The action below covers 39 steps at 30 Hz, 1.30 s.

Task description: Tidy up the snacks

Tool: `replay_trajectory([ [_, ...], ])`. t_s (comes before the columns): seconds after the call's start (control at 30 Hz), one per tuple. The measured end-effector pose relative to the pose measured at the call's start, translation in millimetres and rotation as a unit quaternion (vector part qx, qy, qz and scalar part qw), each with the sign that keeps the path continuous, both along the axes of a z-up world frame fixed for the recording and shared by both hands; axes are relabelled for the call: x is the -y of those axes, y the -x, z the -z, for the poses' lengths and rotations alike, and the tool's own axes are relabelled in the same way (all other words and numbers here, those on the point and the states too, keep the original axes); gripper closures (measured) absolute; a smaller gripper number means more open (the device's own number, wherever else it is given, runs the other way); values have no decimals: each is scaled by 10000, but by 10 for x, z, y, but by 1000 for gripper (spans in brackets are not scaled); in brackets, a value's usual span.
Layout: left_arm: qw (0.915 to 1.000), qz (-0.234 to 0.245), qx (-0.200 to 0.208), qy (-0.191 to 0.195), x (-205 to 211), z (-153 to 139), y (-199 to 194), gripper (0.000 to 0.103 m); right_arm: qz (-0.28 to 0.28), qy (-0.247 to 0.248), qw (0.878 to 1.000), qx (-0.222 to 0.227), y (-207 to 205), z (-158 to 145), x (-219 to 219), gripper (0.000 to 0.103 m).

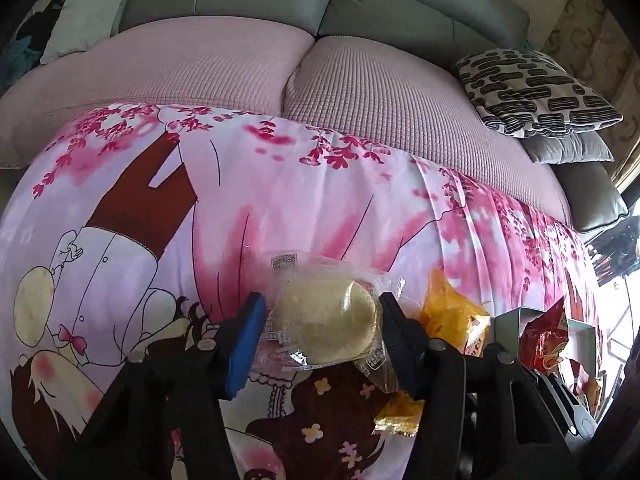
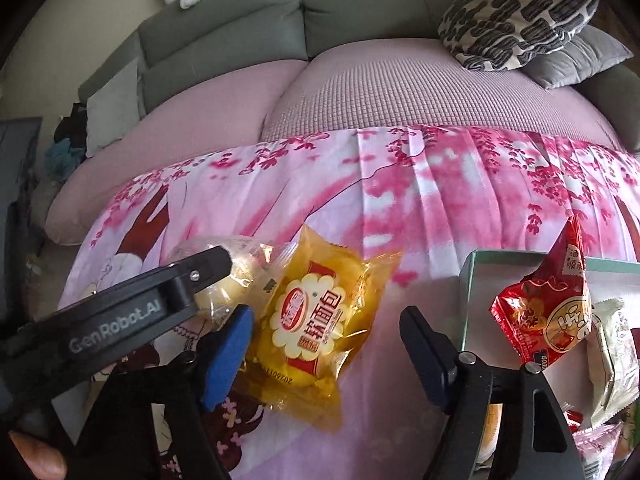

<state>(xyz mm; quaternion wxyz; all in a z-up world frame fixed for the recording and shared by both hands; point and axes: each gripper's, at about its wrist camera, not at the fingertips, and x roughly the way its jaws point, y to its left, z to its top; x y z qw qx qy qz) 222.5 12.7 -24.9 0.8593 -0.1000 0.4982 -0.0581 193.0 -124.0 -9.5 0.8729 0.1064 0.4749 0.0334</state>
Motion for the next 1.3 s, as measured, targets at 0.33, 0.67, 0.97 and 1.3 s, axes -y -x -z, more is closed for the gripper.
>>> replay_trajectory([
  [0.33,9996,-125,107,229,-38,-131,146,51,126,-535,9984,152,146,-126,178,60],
  [0.67,9950,701,507,494,639,-632,525,51,878,-406,9932,653,786,-681,883,60],
  [0.97,9839,1683,161,575,1650,-510,757,50,1769,75,9841,163,1214,-511,1670,59],
  [1.3,9915,1214,175,424,1353,-585,1188,30,1715,146,9850,117,1590,-577,1765,43],
])
